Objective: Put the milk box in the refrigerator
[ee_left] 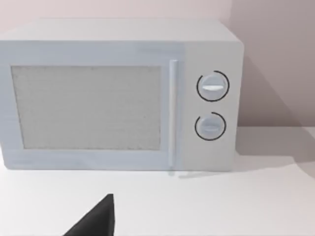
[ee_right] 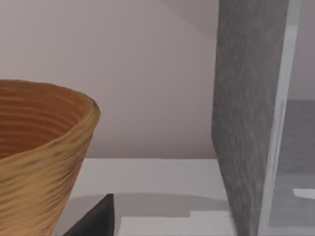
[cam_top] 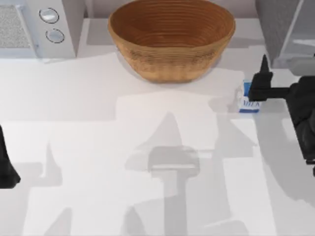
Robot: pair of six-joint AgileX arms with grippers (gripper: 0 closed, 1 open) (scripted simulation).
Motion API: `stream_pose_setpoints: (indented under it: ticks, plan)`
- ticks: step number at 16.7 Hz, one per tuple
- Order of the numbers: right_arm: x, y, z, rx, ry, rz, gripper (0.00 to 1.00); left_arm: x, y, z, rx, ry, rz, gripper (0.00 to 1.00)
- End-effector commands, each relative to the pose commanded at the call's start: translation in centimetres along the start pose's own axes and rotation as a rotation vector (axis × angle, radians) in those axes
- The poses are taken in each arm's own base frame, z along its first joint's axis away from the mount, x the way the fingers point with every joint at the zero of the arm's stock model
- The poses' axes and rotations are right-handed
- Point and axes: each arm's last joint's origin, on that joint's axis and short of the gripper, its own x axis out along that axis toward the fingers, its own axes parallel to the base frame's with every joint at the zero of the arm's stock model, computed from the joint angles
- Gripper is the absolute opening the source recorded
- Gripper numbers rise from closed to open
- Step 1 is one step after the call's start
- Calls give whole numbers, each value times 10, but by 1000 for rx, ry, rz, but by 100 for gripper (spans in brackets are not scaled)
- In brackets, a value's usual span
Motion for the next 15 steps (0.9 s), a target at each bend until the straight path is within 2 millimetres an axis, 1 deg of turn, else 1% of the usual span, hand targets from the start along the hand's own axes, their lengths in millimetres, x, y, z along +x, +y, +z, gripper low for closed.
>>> stream_pose_setpoints:
  ticks: [2,4,6,8,11,15]
  plan:
    - [10,13,-29,-1,1,-4,100,0,0,0,0,0,0,100]
    - [15,23,-59,-2,1,-9,100,0,0,0,0,0,0,100]
    - [16,30,-86,-4,2,-14,100,0,0,0,0,0,0,100]
    - [14,35,-108,-5,2,-19,100,0,0,0,0,0,0,100]
    - [11,37,-128,-6,2,-24,100,0,0,0,0,0,0,100]
    - [10,38,-131,-6,2,-24,100,0,0,0,0,0,0,100]
